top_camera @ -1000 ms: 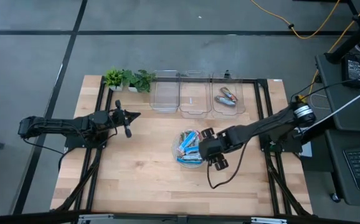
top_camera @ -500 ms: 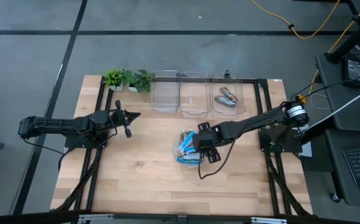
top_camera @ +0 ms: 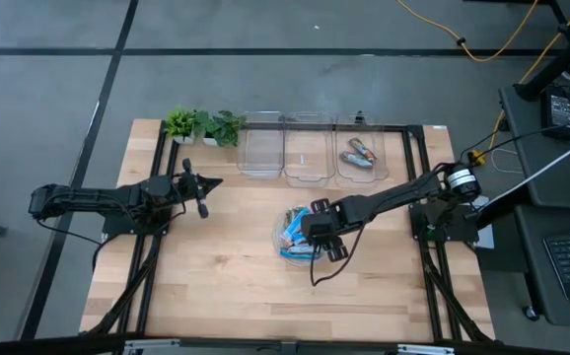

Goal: Pick and place Granola Bars by type
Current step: Put the blue granola bar into the middle transparent bin

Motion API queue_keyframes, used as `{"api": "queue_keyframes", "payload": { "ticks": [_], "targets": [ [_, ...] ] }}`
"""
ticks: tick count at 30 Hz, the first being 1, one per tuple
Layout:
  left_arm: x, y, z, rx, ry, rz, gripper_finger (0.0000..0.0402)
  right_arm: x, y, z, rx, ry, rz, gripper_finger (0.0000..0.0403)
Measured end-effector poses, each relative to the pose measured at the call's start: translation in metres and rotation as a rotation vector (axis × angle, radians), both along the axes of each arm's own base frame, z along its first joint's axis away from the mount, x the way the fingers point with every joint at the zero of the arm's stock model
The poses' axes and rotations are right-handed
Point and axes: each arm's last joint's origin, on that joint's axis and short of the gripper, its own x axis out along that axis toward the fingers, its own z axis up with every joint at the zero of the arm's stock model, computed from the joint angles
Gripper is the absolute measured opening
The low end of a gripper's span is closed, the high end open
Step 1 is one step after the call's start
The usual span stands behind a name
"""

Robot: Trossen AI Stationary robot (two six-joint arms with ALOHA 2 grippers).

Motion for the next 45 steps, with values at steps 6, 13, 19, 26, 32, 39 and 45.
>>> {"api": "queue_keyframes", "payload": {
  "ticks": [6, 13, 19, 26, 32, 39, 45],
  "targets": [
    [0.000, 0.000, 0.000, 0.000, 0.000, 0.000, 0.0004, 0.002, -0.003, -0.004, -0.001, 0.005, -0.011, 0.0171],
    [0.000, 0.000, 0.000, 0.000, 0.000, 0.000, 0.0004, 0.002, -0.004, -0.004, 0.000, 0.005, -0.018, 0.0121],
    [0.000, 0.000, 0.000, 0.000, 0.000, 0.000, 0.0004, 0.002, -0.004, -0.004, 0.001, 0.003, -0.019, 0.0072],
    [0.000, 0.000, 0.000, 0.000, 0.000, 0.000, 0.0004, -0.001, -0.005, 0.007, 0.003, -0.002, -0.020, 0.0021],
    [0.000, 0.000, 0.000, 0.000, -0.001, 0.000, 0.0004, -0.004, -0.005, 0.046, 0.030, -0.073, -0.057, 0.0012],
    [0.000, 0.000, 0.000, 0.000, 0.000, 0.000, 0.0004, -0.008, -0.002, 0.102, 0.160, -0.216, -0.063, 0.0006],
    [0.000, 0.000, 0.000, 0.000, 0.000, 0.000, 0.0004, -0.014, -0.002, 0.150, 0.262, -0.356, -0.094, 0.0013]
  ]
}}
